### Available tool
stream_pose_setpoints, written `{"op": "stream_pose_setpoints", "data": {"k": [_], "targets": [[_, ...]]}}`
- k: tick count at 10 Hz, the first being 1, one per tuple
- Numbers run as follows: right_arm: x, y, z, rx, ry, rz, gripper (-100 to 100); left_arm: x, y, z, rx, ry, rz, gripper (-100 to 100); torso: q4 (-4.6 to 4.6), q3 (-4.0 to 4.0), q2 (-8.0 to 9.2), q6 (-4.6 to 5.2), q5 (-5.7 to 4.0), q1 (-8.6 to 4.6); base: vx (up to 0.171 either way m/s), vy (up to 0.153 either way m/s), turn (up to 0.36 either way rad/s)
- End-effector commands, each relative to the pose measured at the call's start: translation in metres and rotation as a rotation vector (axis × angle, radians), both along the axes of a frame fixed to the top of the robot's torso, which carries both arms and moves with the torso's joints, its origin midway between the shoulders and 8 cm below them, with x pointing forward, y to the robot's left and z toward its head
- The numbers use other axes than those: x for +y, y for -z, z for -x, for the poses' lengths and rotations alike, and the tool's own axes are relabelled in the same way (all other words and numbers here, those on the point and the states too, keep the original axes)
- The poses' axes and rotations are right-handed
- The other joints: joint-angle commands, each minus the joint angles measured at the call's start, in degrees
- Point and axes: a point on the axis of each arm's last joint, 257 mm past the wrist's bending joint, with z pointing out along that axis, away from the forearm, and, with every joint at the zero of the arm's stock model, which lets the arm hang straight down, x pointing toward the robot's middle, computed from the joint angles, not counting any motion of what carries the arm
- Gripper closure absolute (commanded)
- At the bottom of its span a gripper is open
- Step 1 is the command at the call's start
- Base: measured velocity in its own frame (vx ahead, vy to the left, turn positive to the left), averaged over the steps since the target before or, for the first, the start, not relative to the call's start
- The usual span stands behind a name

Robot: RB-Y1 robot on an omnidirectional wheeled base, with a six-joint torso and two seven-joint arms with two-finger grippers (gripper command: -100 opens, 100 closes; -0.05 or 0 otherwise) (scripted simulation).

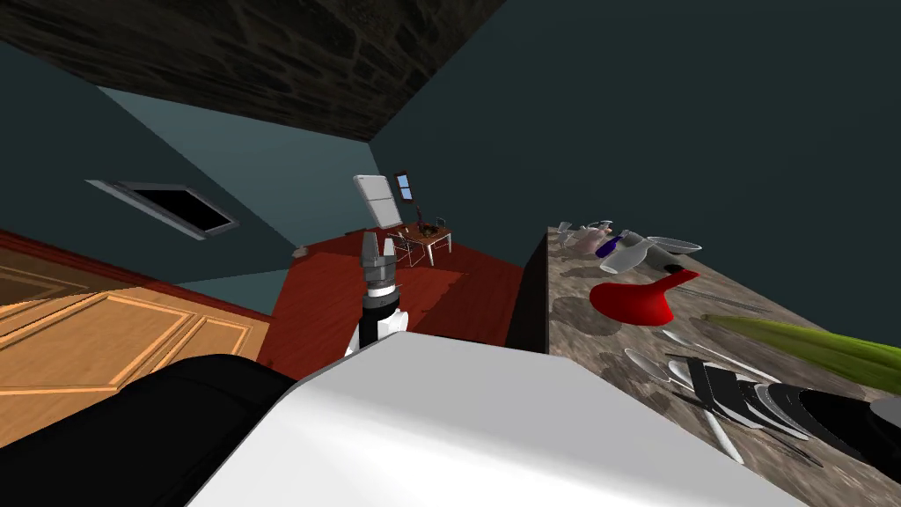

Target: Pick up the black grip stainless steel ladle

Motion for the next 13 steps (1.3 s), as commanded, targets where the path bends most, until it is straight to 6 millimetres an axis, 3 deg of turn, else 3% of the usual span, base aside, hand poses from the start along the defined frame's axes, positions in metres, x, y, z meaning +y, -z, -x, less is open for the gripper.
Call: {"op": "stream_pose_setpoints", "data": {"k": [1, 5, 6, 7, 11, 12, 13], "targets": [[-0.008, 0.003, 0.009, 0.001, 0.036, -0.001, -100, 0.000, 0.000, 0.000, 0.000, 0.000, 0.000, 0, 0.00, 0.00, 0.00, 0.00, 0.00, 0.00, -0.079, -0.016, 0.180], [-0.026, 0.012, 0.034, 0.001, 0.158, 0.000, -100, 0.000, 0.000, 0.000, 0.000, 0.000, 0.000, 0, 0.02, 0.07, 0.14, -0.05, 0.03, 0.09, -0.144, 0.007, 0.318], [-0.025, 0.010, 0.030, 0.000, 0.138, 0.001, -100, 0.000, 0.000, 0.000, 0.000, 0.000, 0.000, 0, 0.03, 0.09, 0.17, -0.05, 0.01, 0.10, -0.071, 0.004, 0.062], [-0.026, 0.010, 0.030, 0.000, 0.142, 0.001, 100, 0.000, 0.000, 0.000, 0.000, 0.000, 0.000, 0, -0.01, -0.02, -0.05, 0.03, -0.01, 0.06, -0.012, 0.001, -0.015], [-0.026, 0.010, 0.030, -0.001, 0.142, 0.002, 100, 0.000, 0.000, 0.000, 0.000, 0.000, 0.000, 0, -0.12, -0.25, -0.42, 0.01, -0.04, 0.01, -0.002, 0.000, -0.002], [-0.026, 0.010, 0.030, -0.001, 0.142, 0.002, 0, 0.000, 0.000, 0.000, 0.000, 0.000, 0.000, 0, -0.12, -0.26, -0.42, 0.00, -0.05, 0.01, 0.000, 0.000, 0.000], [-0.022, 0.010, 0.028, 0.001, 0.128, 0.000, 100, 0.000, 0.000, 0.000, 0.000, 0.000, 0.000, 0, -0.12, -0.26, -0.43, 0.00, -0.05, 0.01, 0.061, -0.009, -0.241]]}}
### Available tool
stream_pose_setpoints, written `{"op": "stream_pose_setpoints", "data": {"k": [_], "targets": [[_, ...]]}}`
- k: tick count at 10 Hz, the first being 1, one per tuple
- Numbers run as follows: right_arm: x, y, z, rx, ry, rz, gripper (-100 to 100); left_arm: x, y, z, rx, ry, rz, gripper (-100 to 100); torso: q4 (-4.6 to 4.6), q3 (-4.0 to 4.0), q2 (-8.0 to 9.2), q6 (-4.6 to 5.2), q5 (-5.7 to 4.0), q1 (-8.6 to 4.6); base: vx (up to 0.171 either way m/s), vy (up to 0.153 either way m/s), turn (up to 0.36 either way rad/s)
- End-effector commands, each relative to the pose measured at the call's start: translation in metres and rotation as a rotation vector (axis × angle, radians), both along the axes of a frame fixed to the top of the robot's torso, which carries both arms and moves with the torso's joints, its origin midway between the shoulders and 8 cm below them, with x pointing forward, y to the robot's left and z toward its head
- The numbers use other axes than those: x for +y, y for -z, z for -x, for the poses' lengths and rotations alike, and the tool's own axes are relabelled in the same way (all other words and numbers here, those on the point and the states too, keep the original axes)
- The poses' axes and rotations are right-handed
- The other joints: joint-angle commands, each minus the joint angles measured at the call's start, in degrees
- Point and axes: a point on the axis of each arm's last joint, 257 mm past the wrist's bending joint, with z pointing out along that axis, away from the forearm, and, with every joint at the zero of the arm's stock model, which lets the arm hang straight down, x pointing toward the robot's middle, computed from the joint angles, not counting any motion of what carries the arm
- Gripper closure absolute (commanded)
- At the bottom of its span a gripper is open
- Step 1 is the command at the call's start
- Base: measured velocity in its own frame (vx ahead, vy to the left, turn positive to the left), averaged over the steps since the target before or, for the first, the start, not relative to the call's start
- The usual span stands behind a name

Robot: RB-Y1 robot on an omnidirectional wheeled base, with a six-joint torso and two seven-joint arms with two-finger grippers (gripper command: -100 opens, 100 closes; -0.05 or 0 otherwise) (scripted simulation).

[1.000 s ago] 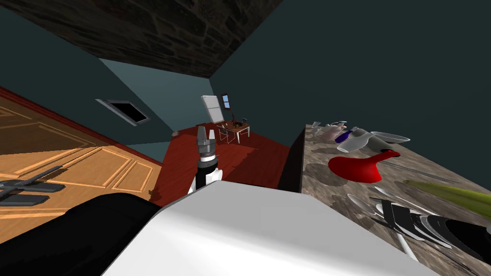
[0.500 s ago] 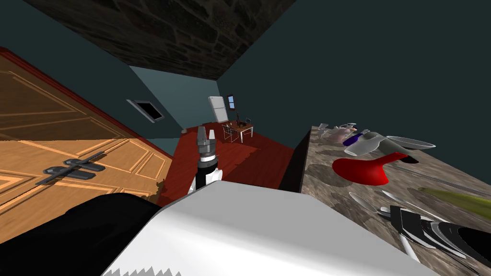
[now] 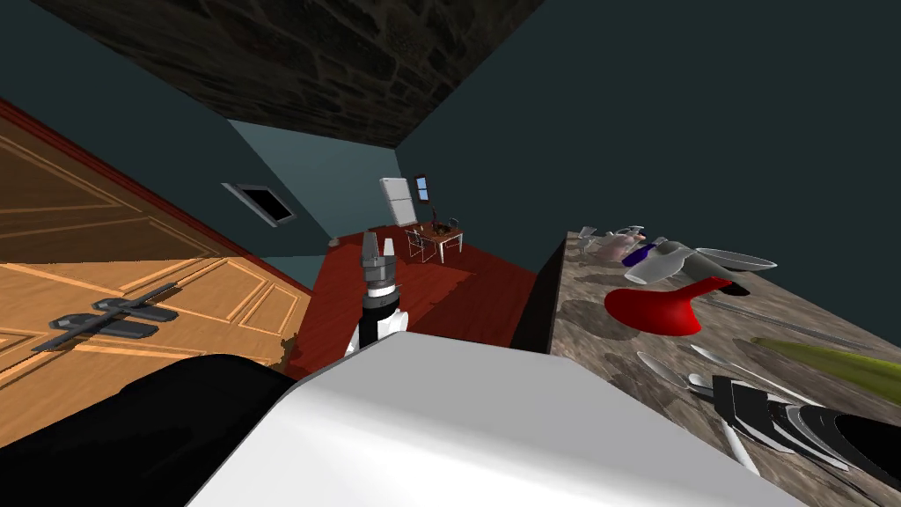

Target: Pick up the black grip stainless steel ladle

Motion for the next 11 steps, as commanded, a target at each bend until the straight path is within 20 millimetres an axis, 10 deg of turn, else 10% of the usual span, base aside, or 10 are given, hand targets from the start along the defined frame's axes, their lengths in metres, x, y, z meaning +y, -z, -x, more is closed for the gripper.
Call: {"op": "stream_pose_setpoints", "data": {"k": [1, 10, 11], "targets": [[0.006, -0.002, -0.006, 0.003, -0.035, -0.001, 100, 0.000, 0.000, 0.000, 0.000, 0.000, 0.000, 0, 0.00, 0.00, 0.00, 0.00, 0.00, 0.00, 0.120, 0.004, -0.324], [0.043, -0.020, -0.051, 0.004, -0.262, 0.000, 100, 0.000, 0.000, 0.000, 0.000, 0.000, 0.000, 0, -0.09, -0.26, -0.44, -0.14, 0.04, 0.14, 0.144, 0.016, -0.283], [0.044, -0.020, -0.051, 0.005, -0.266, 0.000, 0, 0.000, 0.000, 0.000, 0.000, 0.000, 0.000, 0, -0.06, -0.17, -0.26, -0.25, 0.00, 0.04, 0.010, 0.006, 0.012]]}}
